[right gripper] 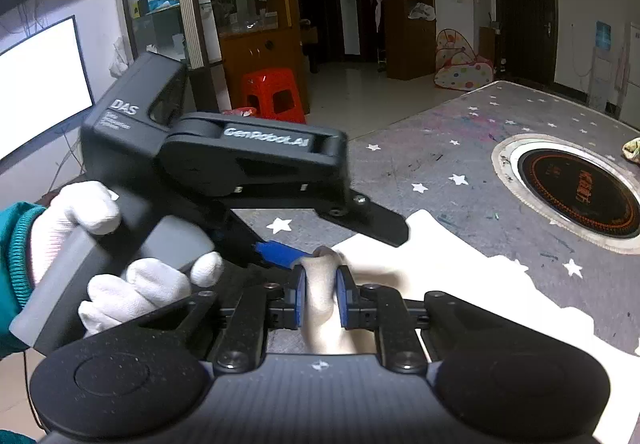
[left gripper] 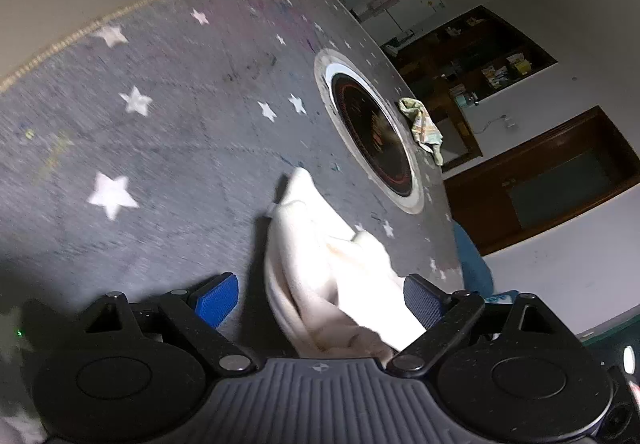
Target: Fold clothes
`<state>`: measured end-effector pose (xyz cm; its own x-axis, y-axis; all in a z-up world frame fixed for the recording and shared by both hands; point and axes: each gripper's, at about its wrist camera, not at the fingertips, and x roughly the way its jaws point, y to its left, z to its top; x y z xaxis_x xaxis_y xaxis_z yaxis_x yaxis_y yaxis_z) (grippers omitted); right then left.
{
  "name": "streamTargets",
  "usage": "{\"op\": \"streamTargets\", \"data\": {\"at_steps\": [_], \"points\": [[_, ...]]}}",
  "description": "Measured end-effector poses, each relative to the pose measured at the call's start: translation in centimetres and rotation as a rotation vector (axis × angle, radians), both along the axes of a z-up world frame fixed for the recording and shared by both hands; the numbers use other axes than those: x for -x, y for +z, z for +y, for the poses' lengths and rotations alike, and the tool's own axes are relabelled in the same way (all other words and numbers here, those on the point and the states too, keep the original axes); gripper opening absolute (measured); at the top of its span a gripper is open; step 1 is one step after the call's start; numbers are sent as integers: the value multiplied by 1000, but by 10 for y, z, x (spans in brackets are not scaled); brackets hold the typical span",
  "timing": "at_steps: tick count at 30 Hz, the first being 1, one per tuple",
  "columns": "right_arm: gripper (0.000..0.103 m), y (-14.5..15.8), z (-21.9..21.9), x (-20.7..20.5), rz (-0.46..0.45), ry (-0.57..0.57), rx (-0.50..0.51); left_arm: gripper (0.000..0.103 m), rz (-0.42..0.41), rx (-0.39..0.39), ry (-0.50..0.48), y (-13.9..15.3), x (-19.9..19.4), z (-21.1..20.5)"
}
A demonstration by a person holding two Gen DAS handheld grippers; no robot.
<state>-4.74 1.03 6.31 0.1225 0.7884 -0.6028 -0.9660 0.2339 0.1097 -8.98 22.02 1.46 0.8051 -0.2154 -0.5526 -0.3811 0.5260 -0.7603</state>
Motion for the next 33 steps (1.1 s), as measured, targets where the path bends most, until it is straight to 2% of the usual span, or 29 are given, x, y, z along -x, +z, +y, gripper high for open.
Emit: {"op": "streamTargets", "data": {"at_steps": [5,8,13,16,19,23,29,33], "points": [[14,1,-3,-2,13,-4,-14,80,-19,73,6,-9,-7,4],[14,1,-4,-2,17,0,-15,69,-22,104,3,-14,-10,5],[14,-1,-5,-1,21,5,-18,36,-3,119,-5,-23,-12,4],[14,-3,-5,1,16,18,-12,25,4,119,-1,-26,-11,4],[16,-4,-5,2,14,27,-4,23,6,115,6,-28,-9,5],[21,-5,-8,3,13,24,3,23,10,61,4,-24,-8,-1],[41,-4,-18,0,-3,-7,17,22,19,-39,1,-15,-7,-11],[45,-3,-27,-6,-10,-46,30,22,27,-110,-5,-9,-9,-19]]}}
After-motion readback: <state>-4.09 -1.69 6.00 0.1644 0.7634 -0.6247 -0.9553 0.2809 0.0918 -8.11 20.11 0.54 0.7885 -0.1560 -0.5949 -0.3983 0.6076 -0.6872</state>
